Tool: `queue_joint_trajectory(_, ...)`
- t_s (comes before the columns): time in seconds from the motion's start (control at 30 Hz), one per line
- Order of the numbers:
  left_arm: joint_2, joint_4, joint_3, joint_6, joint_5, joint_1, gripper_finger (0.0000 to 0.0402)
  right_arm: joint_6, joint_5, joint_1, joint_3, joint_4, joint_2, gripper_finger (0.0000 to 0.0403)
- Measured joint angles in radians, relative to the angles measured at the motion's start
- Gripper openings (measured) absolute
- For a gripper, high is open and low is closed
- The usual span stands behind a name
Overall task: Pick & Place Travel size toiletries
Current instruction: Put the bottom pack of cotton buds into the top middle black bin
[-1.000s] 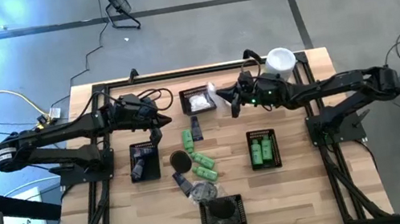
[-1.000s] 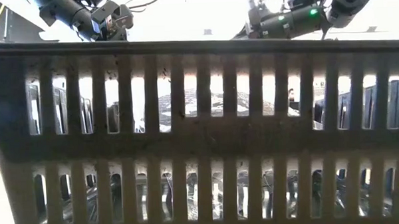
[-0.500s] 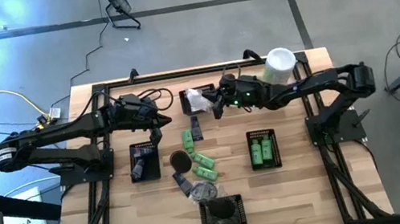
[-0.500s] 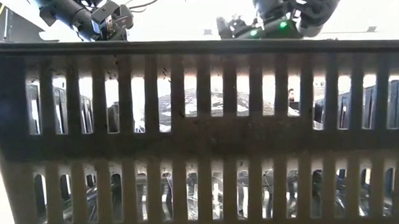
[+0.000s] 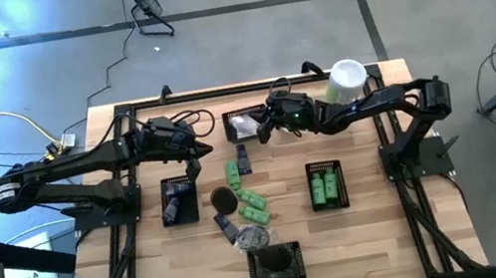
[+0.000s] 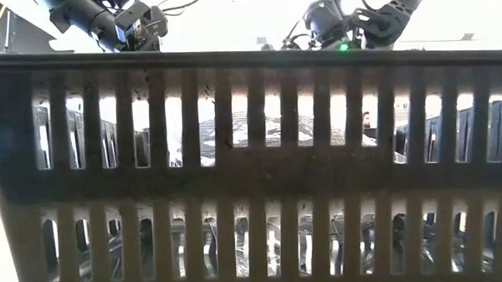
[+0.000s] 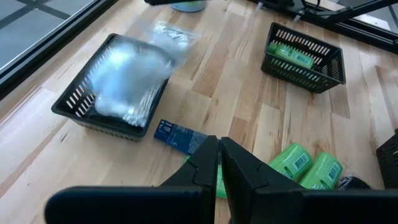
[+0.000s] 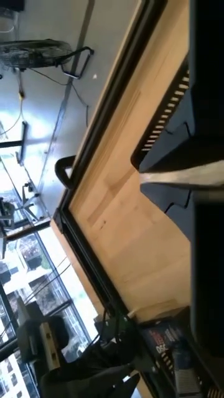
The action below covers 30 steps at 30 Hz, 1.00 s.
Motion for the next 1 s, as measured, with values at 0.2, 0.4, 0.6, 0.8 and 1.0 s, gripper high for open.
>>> queue_joint_trajectory(0.2, 0.000, 0.000, 0.000, 0.000, 0.000, 0.000, 0.0017, -0.001, 0.000, -0.004, 0.000, 0.025, 0.000, 0.0108)
queue_joint_trajectory(0.4, 0.000, -0.001, 0.000, 0.000, 0.000, 0.000, 0.0017, -0.005, 0.000, -0.004, 0.000, 0.043, -0.017, 0.0143)
queue_joint_trajectory(0.6, 0.000, -0.003, 0.000, 0.000, 0.000, 0.000, 0.0017, -0.006, -0.041, -0.004, 0.000, 0.026, -0.064, 0.0123)
queue_joint_trajectory(0.8, 0.000, -0.003, 0.000, 0.000, 0.000, 0.000, 0.0017, 0.018, -0.203, -0.004, 0.000, -0.145, -0.124, 0.0081)
queue_joint_trajectory(1.0, 0.000, -0.003, 0.000, 0.000, 0.000, 0.000, 0.0017, 0.018, -0.272, 0.015, 0.000, -0.264, -0.131, 0.0023)
